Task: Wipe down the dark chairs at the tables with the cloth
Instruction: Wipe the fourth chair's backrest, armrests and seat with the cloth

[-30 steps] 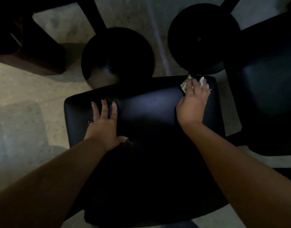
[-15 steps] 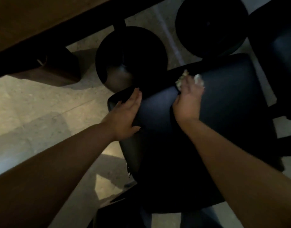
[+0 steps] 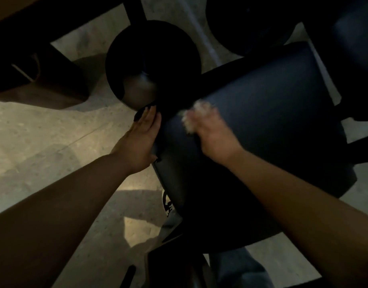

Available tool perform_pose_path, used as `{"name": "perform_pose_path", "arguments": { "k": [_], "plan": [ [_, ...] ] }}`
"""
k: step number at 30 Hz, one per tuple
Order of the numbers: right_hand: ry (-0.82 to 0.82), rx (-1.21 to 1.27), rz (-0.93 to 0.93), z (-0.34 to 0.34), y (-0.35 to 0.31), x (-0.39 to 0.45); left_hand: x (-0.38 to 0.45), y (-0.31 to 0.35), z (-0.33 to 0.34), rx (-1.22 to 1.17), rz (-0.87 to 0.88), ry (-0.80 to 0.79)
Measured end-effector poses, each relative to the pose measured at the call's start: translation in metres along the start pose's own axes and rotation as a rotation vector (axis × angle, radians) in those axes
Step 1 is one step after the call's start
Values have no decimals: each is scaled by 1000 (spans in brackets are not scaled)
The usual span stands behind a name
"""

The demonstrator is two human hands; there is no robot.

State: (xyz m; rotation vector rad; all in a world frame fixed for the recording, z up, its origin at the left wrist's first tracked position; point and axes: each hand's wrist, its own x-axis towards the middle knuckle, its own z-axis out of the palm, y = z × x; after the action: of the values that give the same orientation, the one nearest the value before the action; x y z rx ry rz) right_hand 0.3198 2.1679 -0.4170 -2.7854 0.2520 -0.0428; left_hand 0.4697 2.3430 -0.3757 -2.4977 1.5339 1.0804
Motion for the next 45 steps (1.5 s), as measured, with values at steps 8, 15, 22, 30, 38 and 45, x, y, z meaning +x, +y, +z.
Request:
{"name": "perform_pose_path", "arguments": {
  "k": [8,15,22,30,38,45],
  "plan": [
    [14,147,135,20,-54,-19,44,47,-40,36,79,27],
    [43,75,165,-18,55,-15,85,69,-43,27,172,-103],
    [250,27,790,-54,153,-14,135,124,-50,16,140,-69],
    [56,-51,443,-56,162,-29,161,173,-48,276,-52,-68],
    [147,63,857,-82,227,28,164,172,-51,363,-53,-189],
    [292,54,1026,-69,217,18,163,160,-52,323,2,-221]
  ]
}}
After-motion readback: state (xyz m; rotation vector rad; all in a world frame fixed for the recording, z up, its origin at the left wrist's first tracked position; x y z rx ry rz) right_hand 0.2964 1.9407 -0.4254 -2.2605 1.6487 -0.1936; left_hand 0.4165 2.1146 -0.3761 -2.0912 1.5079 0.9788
